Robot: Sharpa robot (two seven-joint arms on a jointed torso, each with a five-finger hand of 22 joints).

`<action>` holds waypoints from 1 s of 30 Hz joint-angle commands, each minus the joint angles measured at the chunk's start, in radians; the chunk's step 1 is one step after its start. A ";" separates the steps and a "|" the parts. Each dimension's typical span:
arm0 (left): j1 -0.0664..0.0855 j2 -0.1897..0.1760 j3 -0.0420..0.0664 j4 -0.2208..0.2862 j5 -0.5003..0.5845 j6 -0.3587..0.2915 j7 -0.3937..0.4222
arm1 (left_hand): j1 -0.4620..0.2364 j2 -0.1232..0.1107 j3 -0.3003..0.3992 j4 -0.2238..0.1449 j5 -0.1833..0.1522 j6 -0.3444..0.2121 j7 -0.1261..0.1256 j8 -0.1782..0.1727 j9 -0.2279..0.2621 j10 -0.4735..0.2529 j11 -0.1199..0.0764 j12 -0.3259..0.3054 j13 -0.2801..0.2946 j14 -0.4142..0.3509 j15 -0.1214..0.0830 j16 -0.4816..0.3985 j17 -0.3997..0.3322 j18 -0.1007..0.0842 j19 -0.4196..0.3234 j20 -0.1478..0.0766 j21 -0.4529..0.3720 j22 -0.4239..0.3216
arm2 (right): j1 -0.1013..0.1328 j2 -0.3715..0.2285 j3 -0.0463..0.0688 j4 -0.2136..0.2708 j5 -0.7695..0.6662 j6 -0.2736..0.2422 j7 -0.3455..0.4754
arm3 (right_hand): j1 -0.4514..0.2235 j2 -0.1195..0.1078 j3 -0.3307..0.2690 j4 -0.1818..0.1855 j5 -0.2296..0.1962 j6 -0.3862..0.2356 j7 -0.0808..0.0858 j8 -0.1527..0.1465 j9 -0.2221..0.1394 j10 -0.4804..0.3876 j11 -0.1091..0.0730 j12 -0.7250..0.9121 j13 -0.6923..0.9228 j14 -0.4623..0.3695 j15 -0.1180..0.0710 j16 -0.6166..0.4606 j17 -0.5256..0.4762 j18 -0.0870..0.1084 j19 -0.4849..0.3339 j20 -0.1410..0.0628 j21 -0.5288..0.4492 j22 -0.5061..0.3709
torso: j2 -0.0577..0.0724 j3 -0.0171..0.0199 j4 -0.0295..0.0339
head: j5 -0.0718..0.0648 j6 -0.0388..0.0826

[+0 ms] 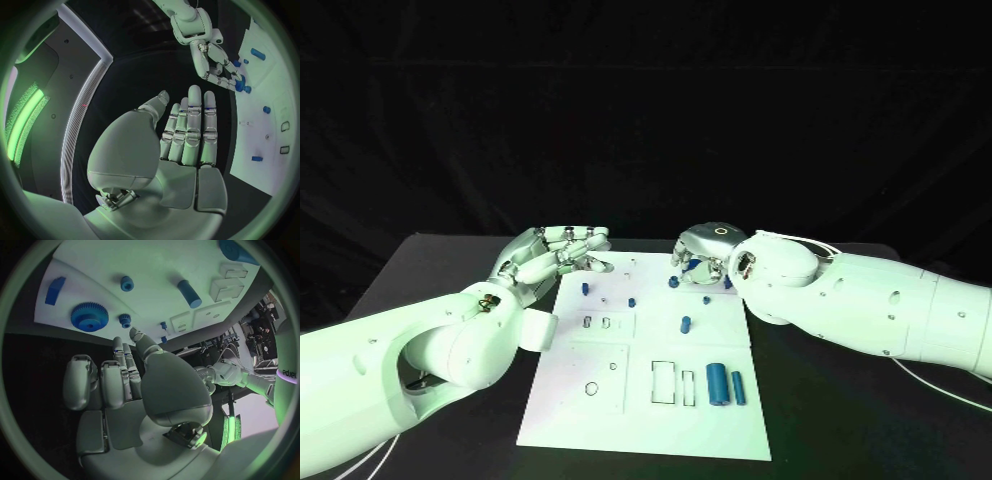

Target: Assemble the parts on the task board

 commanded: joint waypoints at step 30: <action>0.010 -0.007 0.002 0.017 -0.009 0.020 -0.006 | -0.016 -0.009 0.001 0.002 0.001 0.004 0.003 -0.014 0.000 0.005 0.002 -0.016 0.001 -0.015 0.002 0.016 0.012 0.018 -0.001 -0.001 0.011 0.003 | -0.003 0.060 -0.004 -0.058 -0.049 0.082 -0.023 | -0.026 -0.044 0.108 0.026 0.006 0.024 0.000 0.001 0.008 0.020 -0.004 0.002 0.002 0.056 -0.001 0.021 0.011 -0.014 -0.007 0.003 0.011 0.013 | 0.022 -0.0007 0.0003 | 0.004 0.004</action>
